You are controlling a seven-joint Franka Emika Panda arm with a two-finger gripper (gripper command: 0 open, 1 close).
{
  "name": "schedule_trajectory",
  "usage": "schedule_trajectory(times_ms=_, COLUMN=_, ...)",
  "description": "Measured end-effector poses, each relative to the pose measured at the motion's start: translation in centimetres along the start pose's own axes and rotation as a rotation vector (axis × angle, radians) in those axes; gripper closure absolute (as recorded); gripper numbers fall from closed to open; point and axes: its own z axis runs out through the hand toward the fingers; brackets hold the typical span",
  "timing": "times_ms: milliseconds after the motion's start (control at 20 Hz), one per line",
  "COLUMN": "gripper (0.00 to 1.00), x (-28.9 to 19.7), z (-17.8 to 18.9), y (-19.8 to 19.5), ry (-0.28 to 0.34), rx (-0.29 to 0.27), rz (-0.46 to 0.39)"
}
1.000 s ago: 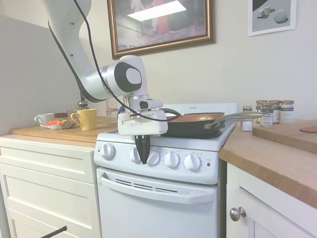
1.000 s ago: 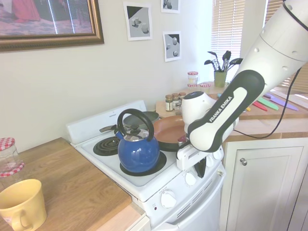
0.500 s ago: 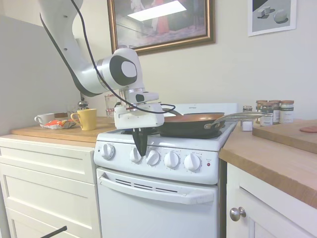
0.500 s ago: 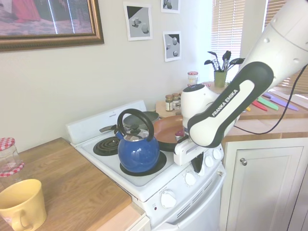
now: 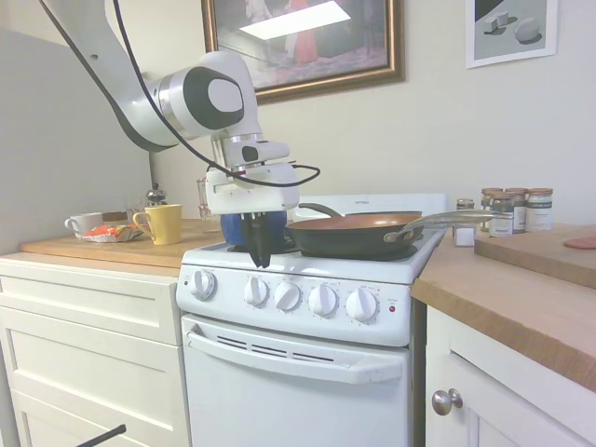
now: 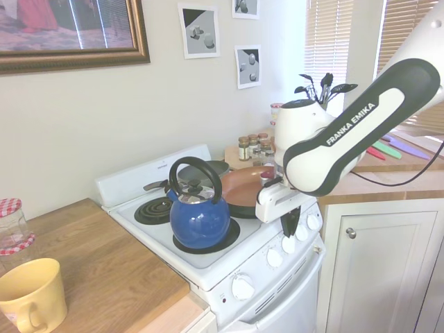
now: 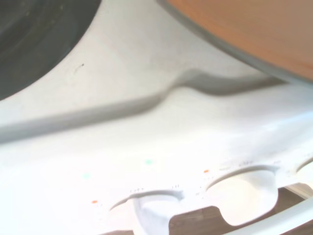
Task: Turn on the stove on the top left
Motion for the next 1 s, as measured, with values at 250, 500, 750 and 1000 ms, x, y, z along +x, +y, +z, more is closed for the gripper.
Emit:
schedule_trajectory(times_ms=250, gripper=0.0, x=-0.7, z=-3.2, y=0.8, ry=0.022, rx=0.029, rz=-0.001)
schedule_trajectory(times_ms=500, gripper=0.0, x=-1.6, z=-6.8, y=2.0, ry=0.027, rx=0.059, rz=0.008)
schedule_trajectory(times_ms=750, gripper=0.0, x=-2.3, z=-6.9, y=2.3, ry=0.016, rx=0.063, rz=-0.016)
schedule_trajectory(times_ms=1000, gripper=0.0, x=-2.9, z=-6.7, y=2.1, ry=0.005, rx=0.057, rz=-0.032)
